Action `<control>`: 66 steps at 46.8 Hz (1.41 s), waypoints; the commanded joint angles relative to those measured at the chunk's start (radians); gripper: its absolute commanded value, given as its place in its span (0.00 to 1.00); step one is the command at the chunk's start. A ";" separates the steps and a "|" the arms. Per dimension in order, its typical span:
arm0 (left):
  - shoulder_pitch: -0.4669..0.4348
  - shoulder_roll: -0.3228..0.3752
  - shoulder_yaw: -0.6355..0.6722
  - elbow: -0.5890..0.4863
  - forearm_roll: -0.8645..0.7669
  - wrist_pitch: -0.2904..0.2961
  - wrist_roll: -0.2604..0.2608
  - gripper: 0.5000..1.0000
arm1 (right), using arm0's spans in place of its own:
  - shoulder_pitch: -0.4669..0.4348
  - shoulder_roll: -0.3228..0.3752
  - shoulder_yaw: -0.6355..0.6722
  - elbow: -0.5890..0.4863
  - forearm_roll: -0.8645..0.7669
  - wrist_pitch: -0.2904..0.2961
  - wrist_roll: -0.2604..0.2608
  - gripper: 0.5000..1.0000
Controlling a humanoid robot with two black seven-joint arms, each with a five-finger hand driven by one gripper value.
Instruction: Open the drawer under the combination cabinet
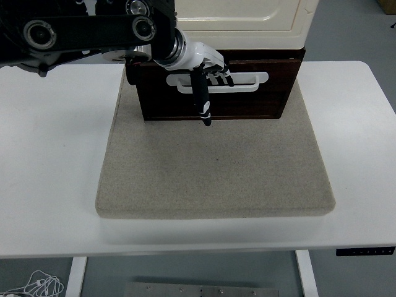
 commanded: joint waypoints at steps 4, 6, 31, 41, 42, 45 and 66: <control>-0.005 0.004 -0.010 -0.003 -0.002 -0.031 0.000 1.00 | 0.000 0.000 0.000 0.000 0.000 0.000 0.000 0.85; -0.005 0.004 -0.015 -0.003 -0.002 -0.036 0.000 1.00 | 0.000 0.000 0.000 0.000 0.000 0.000 0.000 0.85; -0.011 0.018 -0.038 -0.028 -0.002 -0.113 0.000 1.00 | 0.000 0.000 0.000 0.000 0.000 0.000 0.000 0.85; -0.011 0.019 -0.055 -0.032 -0.003 -0.143 0.000 1.00 | 0.000 0.000 0.000 0.000 0.000 0.000 0.000 0.85; -0.011 0.019 -0.058 -0.034 -0.003 -0.146 0.000 1.00 | 0.000 0.000 0.000 0.000 0.000 0.000 0.000 0.85; -0.013 0.019 -0.069 -0.039 -0.003 -0.159 0.000 1.00 | 0.000 0.000 0.000 0.000 0.000 0.000 0.000 0.85; -0.016 0.022 -0.070 -0.055 -0.005 -0.172 0.000 1.00 | 0.000 0.000 0.000 0.000 0.000 0.000 0.000 0.85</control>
